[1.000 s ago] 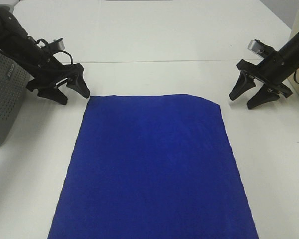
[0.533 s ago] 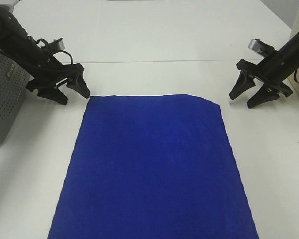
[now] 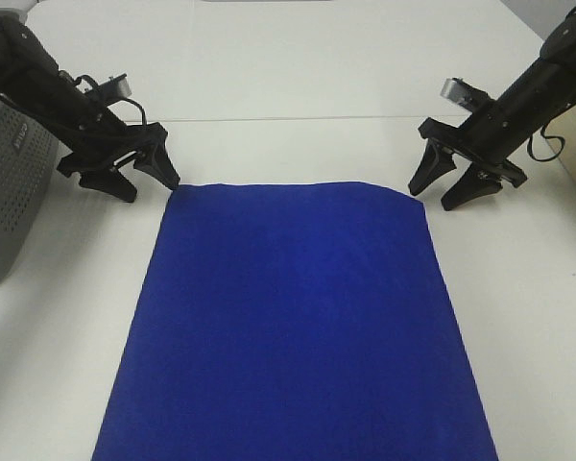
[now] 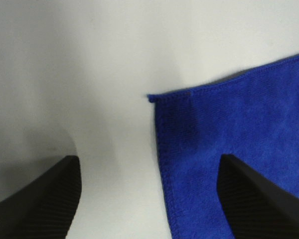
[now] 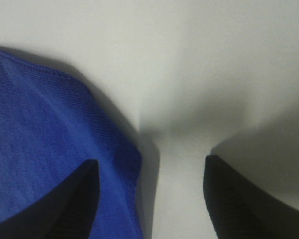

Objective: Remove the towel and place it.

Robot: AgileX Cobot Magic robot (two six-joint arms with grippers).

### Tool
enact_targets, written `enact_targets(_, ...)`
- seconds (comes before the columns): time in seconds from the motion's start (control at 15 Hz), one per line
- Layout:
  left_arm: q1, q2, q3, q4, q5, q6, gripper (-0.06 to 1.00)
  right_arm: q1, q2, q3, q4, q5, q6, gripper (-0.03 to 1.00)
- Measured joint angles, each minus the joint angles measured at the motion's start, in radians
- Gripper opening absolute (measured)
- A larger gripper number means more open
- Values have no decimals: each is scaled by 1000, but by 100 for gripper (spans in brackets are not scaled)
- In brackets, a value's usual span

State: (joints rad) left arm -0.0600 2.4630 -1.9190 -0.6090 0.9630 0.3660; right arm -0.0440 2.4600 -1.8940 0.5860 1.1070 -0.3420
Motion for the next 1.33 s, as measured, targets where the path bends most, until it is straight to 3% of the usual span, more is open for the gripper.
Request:
enact_targets(0.33, -77, 11, 0, -69, -14, 22, 72, 62, 21, -1, 78, -2, 0, 63)
enact_targets(0.6, -147, 21, -1, -103, -84, 25, 70, 134, 22, -4, 58, -24, -7, 59)
enact_targets(0.73, -152, 25, -1, -100, -97, 25, 56, 134, 27, -4, 45, -27, -7, 47)
enact_targets(0.87, -151, 35, -1, -89, -106, 25, 27, 133, 30, -4, 25, -31, -7, 25)
enact_targets(1.0, -151, 38, 1, -81, -110, 25, 4, 133, 32, -4, 14, -31, -7, 3)
enact_targets(1.33, -151, 33, 1, -74, -133, 79, 1, 134, 40, -46, -9, -15, -39, 3)
